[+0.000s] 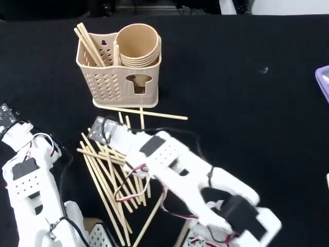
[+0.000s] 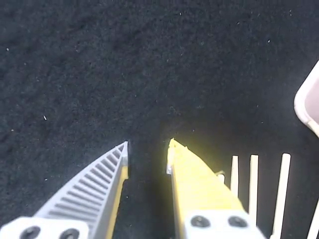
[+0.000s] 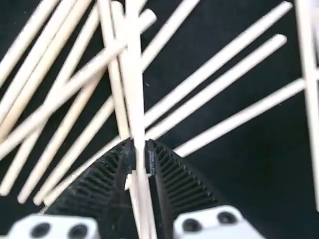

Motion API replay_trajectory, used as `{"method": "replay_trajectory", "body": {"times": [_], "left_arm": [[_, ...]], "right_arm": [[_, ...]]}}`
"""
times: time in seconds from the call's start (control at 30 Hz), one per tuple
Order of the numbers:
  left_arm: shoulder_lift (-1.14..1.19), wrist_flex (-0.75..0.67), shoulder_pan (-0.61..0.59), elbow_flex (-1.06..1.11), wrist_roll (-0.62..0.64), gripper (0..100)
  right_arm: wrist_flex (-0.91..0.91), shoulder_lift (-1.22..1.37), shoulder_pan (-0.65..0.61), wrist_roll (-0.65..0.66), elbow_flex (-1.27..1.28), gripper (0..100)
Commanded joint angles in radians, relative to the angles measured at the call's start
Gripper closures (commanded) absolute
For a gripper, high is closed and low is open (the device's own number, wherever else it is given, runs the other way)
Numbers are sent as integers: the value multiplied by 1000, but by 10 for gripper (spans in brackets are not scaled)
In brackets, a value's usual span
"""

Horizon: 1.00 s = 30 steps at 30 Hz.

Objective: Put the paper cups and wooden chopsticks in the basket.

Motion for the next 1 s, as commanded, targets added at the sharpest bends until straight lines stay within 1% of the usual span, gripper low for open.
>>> {"method": "replay_trajectory", "body": {"times": [0.0,0.1,0.17,0.3,0.47,0.53,0.6,0.63,0.7,0.97], "left_arm": [[-23,-18,-7,-7,8,866],[-23,-18,-7,-7,8,866],[-23,-18,-7,-8,8,866],[-23,-18,-7,-8,8,866],[-23,-18,-7,-8,8,866],[-23,-18,-7,-8,8,866],[-23,-18,-7,-8,8,866],[-23,-18,-7,-8,8,866],[-23,-18,-7,-8,8,866],[-25,-18,-7,-8,8,866]], "right_arm": [[-23,70,-20,-23,-85,936],[18,140,-20,-23,-137,838],[46,176,-20,-23,-170,806],[54,219,-18,-15,-203,828],[18,262,-18,-14,-203,855],[18,265,-15,-14,-203,903],[18,246,-14,-14,-203,995],[26,229,-14,-14,-202,980],[35,177,-11,-15,-197,991],[158,-148,97,-15,-196,988]]}}
